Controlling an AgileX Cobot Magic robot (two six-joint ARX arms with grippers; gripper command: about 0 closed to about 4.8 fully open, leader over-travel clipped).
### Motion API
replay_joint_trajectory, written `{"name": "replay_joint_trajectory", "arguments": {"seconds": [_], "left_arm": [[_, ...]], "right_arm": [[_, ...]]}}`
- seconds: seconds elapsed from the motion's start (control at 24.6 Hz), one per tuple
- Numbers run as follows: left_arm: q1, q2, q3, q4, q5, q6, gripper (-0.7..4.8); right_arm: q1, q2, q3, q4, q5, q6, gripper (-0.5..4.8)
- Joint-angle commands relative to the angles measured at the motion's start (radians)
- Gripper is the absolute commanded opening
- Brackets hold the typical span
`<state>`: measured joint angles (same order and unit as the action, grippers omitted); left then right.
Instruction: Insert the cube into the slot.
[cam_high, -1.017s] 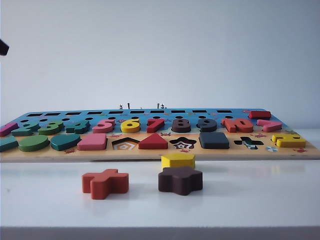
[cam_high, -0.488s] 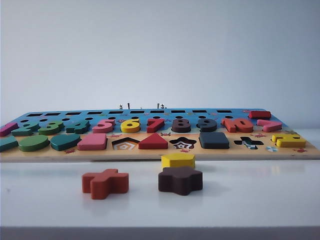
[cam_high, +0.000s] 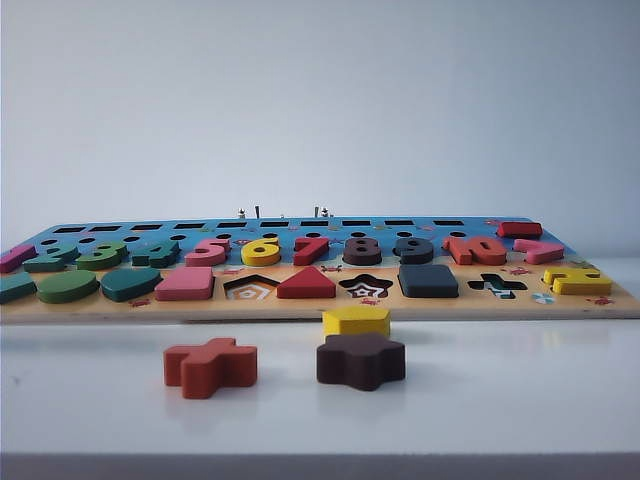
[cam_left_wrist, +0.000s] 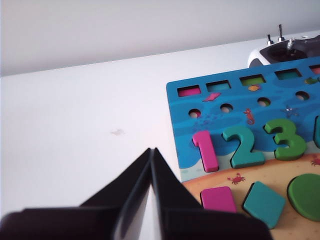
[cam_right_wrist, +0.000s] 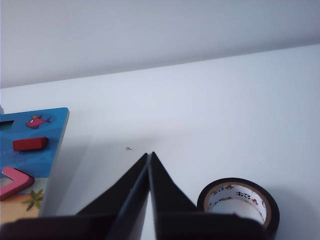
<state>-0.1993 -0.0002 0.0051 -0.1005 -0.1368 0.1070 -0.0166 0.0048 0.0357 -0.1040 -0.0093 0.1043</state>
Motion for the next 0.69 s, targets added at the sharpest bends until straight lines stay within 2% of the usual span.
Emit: {"name": "replay_joint_trajectory", "arguments": {"seconds": [0.04,0.69], "left_arm": [[0.034,0.001,0.004,0.018,0.002,-0.003,0.2],[0.047,0.001,0.004,0.017,0.001,-0.003,0.2]], "right_arm": [[0.0,-0.002,-0.024,0.013,0.006,-0.004,-0.07],[0.0,-0.002,-0.027,-0.08,0.013,-0.03,-0.04]]}}
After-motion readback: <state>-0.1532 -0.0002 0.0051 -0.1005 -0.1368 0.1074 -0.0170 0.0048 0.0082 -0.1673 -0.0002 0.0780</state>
